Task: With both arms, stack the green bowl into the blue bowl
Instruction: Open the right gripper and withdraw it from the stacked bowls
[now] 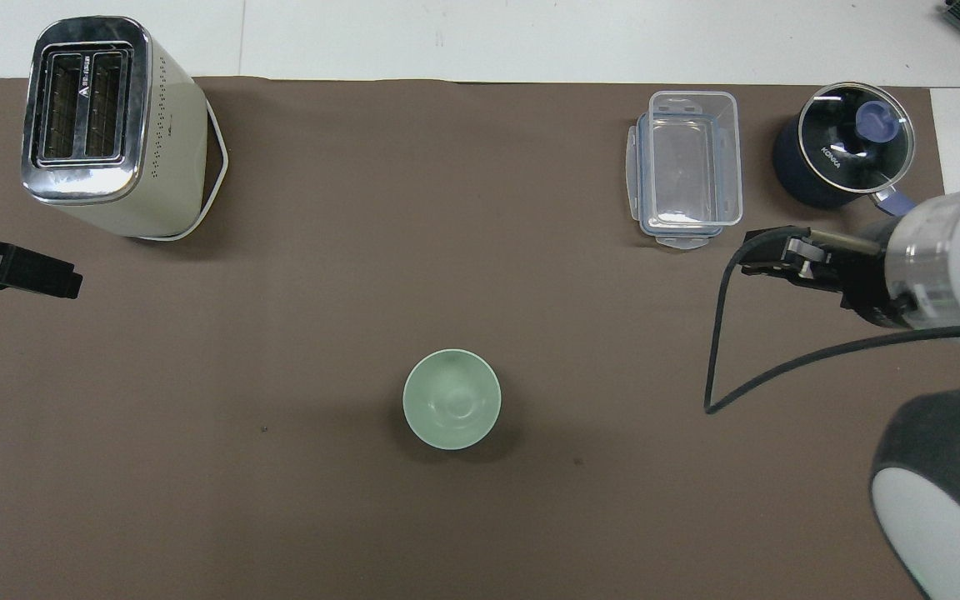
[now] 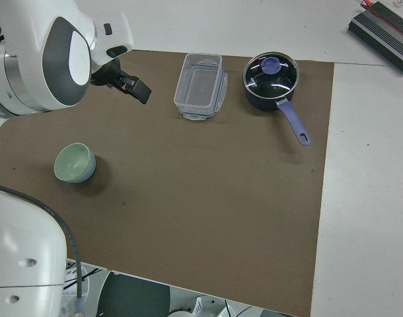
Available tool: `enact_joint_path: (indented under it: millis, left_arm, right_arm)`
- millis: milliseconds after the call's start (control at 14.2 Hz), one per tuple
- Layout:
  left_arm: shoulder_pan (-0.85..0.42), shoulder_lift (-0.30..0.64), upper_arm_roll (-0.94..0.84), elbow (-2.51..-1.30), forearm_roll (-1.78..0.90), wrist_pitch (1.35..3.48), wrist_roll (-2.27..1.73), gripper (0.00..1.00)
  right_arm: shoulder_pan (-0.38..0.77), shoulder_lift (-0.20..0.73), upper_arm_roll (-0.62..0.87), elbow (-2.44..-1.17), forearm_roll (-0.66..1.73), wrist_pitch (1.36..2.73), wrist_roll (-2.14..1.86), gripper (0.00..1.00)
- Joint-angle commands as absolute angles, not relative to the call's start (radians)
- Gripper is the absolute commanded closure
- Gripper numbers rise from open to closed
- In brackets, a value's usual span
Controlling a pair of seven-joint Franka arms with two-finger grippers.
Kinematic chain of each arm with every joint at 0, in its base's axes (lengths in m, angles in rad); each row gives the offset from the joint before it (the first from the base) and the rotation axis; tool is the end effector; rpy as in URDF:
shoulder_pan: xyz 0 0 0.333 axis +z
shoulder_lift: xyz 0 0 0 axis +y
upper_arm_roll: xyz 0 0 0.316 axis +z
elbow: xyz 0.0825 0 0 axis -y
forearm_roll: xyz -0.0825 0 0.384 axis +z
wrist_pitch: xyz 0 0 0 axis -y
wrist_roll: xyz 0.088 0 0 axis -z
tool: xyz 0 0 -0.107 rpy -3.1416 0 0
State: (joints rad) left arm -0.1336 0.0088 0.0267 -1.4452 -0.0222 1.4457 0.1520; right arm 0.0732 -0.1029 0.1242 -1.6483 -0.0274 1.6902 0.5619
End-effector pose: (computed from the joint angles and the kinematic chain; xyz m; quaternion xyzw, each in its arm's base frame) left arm 0.5408 -0.0607 0.6673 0.9914 -0.1304 -0.0039 0.0110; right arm 0.5236 0.1059 0.6545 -0.9808 0.1800 -0.0742 0.0080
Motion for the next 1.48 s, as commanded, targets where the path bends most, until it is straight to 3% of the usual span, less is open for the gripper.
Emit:
enact_joint_path:
  millis: [0,353,777,1413]
  left_arm:
    - [-0.121,-0.012,0.018,-1.473,-0.015,1.456,0.153,0.0]
    - [-0.121,-0.014,0.018,-1.473,-0.015,1.454,0.153,0.0]
    - [-0.123,-0.014,0.018,-1.473,-0.015,1.453,0.153,0.0]
    - [-0.123,-0.014,0.018,-1.473,-0.015,1.451,0.156,0.0]
  right_arm:
    - [0.006,-0.11,0.137,-1.608,-0.018,1.635,0.523,0.0]
    - [-0.106,-0.117,0.111,-1.572,-0.018,1.557,0.255,0.0]
    - [-0.117,-0.123,0.023,-1.62,-0.021,1.523,0.106,0.0]
    - [-0.009,-0.106,-0.048,-1.582,-0.011,1.461,0.115,0.0]
